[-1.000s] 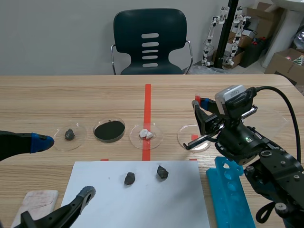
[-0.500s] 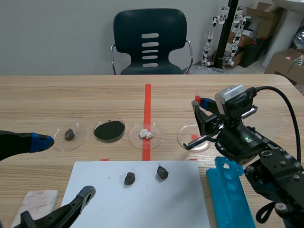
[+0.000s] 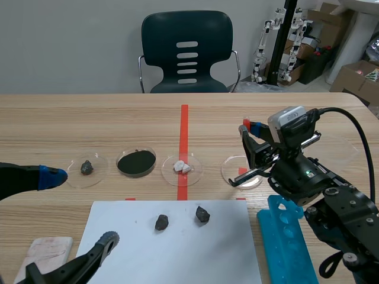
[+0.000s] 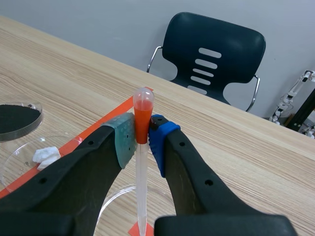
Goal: Draw acid from the petri dish
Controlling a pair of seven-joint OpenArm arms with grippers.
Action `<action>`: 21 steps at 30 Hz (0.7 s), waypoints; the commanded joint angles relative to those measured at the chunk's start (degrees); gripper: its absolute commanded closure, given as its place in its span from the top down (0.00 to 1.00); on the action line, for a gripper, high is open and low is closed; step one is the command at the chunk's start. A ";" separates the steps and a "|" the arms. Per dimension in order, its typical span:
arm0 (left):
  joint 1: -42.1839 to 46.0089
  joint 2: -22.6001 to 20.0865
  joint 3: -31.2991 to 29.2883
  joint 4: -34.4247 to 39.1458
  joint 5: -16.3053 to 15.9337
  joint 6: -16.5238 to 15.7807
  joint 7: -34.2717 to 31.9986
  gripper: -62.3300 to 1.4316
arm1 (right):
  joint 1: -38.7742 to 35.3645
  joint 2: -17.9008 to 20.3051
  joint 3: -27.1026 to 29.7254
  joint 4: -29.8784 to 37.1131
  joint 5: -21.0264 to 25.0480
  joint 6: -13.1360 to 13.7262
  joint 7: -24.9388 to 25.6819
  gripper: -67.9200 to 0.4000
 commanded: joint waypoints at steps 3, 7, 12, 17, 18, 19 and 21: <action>0.02 0.28 -0.15 0.39 -0.59 0.09 -1.05 1.00 | 1.14 0.02 0.02 0.42 0.46 0.04 0.39 0.13; 0.02 0.28 -0.15 0.39 -0.59 0.09 -1.05 1.00 | 1.14 0.15 0.02 0.42 0.46 0.26 0.83 0.13; 0.02 0.28 -0.15 0.39 -0.59 0.09 -1.05 1.00 | 1.14 0.17 0.02 0.42 0.46 0.24 1.77 0.13; 0.02 0.28 -0.15 0.39 -0.59 0.09 -1.07 1.00 | 1.14 0.35 0.02 0.42 0.46 0.22 2.86 0.13; 0.02 0.28 -0.15 0.39 -0.59 0.09 -1.07 1.00 | 1.14 0.50 0.02 0.42 0.46 0.22 3.21 0.13; 0.02 0.28 -0.15 0.39 -0.59 0.09 -1.07 1.00 | 1.14 0.57 0.02 0.42 0.46 0.22 3.39 0.13; 0.02 0.28 -0.15 0.39 -0.59 0.09 -1.07 1.00 | 1.14 1.07 0.11 0.42 0.48 0.24 3.54 0.13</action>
